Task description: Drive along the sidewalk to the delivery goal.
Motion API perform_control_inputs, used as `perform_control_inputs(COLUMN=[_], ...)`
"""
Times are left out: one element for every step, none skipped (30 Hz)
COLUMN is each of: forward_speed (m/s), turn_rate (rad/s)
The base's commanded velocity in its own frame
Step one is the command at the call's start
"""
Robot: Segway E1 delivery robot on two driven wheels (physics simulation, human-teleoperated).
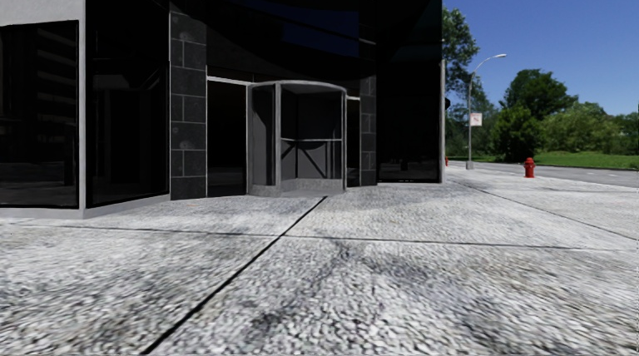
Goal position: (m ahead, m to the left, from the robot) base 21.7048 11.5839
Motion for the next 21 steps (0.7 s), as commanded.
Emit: perform_control_inputs(forward_speed=[1.54,1.54,1.54,1.54,1.54,1.54,1.56,1.61,1.61,1.65,1.67,1.68,1.68,1.68,1.69,1.69,1.69,1.69,1.69,1.69,1.69], turn_rate=[0.83,0.83,0.83,0.83,0.83,0.83,0.83,0.83,0.83,0.83,0.83,0.83,0.83,0.83,0.83,0.83,0.83,0.83,0.83,0.83,0.83])
